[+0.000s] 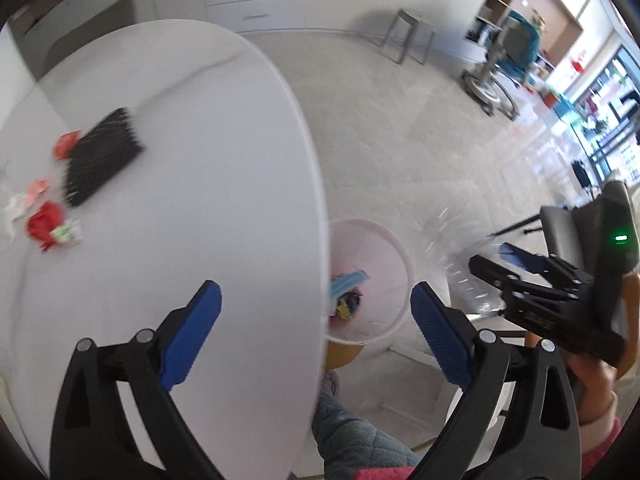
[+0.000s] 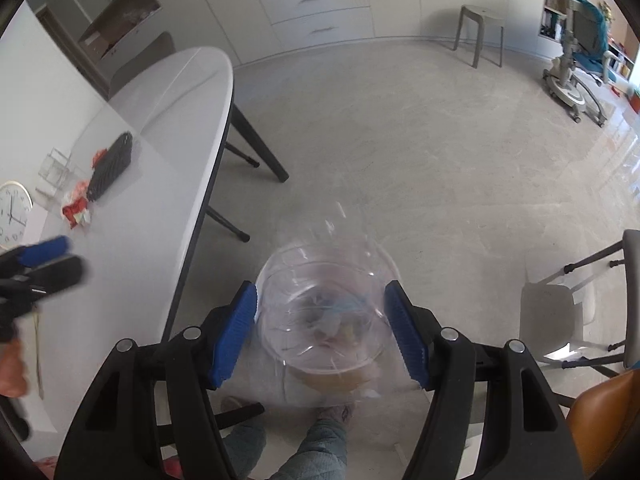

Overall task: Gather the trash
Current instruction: 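Carry mask and bottle over the wastebasket and open both tools to drop them, then move both open tools back over the table toward the red paper, then grasp the red crumpled paper with left tool while right tool grasps the black mesh net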

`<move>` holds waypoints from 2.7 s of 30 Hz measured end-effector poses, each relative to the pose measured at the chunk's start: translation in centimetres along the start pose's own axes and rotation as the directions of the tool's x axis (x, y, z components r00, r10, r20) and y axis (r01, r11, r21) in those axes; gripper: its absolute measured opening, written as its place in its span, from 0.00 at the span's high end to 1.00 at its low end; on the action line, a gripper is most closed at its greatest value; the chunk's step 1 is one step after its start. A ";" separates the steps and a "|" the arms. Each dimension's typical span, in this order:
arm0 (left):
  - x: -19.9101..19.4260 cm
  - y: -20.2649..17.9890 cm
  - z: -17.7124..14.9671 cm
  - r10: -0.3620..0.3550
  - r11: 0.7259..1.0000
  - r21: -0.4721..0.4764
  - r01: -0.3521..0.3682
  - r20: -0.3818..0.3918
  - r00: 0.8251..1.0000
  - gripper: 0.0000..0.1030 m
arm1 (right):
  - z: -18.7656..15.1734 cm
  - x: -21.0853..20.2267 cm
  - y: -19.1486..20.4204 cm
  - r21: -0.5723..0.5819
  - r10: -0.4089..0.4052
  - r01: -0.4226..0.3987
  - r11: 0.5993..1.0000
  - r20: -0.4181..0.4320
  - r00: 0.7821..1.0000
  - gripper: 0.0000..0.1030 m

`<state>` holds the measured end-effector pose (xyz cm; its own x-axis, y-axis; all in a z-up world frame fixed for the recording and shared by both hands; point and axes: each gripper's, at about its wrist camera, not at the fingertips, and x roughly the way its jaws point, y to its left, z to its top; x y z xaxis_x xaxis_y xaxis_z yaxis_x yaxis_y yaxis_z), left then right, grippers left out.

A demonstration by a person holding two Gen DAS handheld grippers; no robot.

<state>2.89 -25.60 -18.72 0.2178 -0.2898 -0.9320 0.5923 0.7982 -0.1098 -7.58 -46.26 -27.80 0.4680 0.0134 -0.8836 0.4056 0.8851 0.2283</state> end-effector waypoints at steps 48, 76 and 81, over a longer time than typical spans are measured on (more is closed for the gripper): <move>-7.0 28.6 -3.2 0.157 0.861 -0.503 -0.077 0.117 0.981 0.11 | 8.8 -1.8 30.6 -0.349 0.125 -0.085 0.933 0.094 0.988 0.02; 5.7 36.5 3.1 0.142 0.805 -0.578 -0.134 -0.032 0.989 0.68 | 16.5 16.3 36.5 -0.366 0.115 -0.133 0.921 -0.072 0.991 0.02; 3.0 37.3 2.7 0.179 0.811 -0.567 -0.146 0.003 0.984 0.68 | 16.9 18.5 37.6 -0.366 0.097 -0.130 0.922 -0.107 0.990 0.04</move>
<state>27.71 1.88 -24.65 0.3224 -0.1439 -0.9356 0.0091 0.9888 -0.1490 29.63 -20.59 -28.59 0.4188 0.1488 -0.8958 0.0259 0.9841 0.1756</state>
